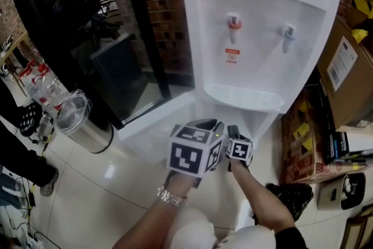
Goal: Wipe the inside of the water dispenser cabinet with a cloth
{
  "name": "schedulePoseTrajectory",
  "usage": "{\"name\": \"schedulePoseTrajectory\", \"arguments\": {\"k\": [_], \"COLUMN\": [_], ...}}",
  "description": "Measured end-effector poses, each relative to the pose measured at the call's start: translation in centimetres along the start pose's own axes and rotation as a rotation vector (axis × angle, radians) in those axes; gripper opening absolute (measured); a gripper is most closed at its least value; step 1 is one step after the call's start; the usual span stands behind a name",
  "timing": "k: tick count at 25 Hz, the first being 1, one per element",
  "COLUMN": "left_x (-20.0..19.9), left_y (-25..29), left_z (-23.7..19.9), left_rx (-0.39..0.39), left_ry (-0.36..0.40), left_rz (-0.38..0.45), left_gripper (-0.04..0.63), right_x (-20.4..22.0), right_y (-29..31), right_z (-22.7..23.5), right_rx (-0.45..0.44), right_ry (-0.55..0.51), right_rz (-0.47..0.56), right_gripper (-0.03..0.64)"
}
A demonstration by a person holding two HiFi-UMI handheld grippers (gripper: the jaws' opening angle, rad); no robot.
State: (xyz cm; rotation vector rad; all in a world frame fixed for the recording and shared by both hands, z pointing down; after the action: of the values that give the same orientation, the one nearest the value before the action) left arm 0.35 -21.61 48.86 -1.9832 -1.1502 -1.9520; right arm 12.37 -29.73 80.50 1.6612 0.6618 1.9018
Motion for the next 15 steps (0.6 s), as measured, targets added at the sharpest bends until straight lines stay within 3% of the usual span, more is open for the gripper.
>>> {"name": "schedulePoseTrajectory", "arguments": {"k": [4,7,9,11,13,15], "left_x": [0.2,0.4,0.5,0.6,0.6,0.8], "left_y": [0.9,1.4,1.5,1.4,1.3,1.3], "left_z": [0.6,1.1,1.0,0.5,0.2,-0.2], "left_rx": [0.013,0.025,0.023,0.015,0.005,-0.003], "left_ry": [-0.004,-0.001,0.000,-0.001,0.000,0.001], "left_rz": [-0.007,-0.014,-0.020,-0.021,-0.022,-0.026], "left_gripper": [0.052,0.052,0.052,0.052,0.051,0.052], "right_x": [0.5,-0.1,-1.9,-3.0,-2.7,-1.5], "right_y": [-0.4,-1.5,-2.2,-2.3,-1.8,-1.0], "right_z": [3.9,3.6,1.2,-1.9,-4.5,-5.5], "right_rx": [0.088,0.128,0.090,-0.005,-0.094,-0.124], "right_ry": [0.054,0.047,-0.011,-0.039,-0.040,-0.051], "right_rz": [-0.032,-0.012,0.053,0.094,0.083,0.042], "right_gripper": [0.020,0.020,0.020,0.020,0.020,0.020]}}
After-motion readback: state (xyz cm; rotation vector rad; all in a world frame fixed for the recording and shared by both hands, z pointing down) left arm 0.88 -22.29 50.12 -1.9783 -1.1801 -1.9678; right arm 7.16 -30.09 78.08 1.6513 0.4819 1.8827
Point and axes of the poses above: the fingertips, and each gripper's own axes: y forward along the fingers, z to its right, x out of its underside, the point moved 2 cm from there along -y, backward along the fingers, and after that the axes turned 3 degrees about -z, right-handed, at the moved point
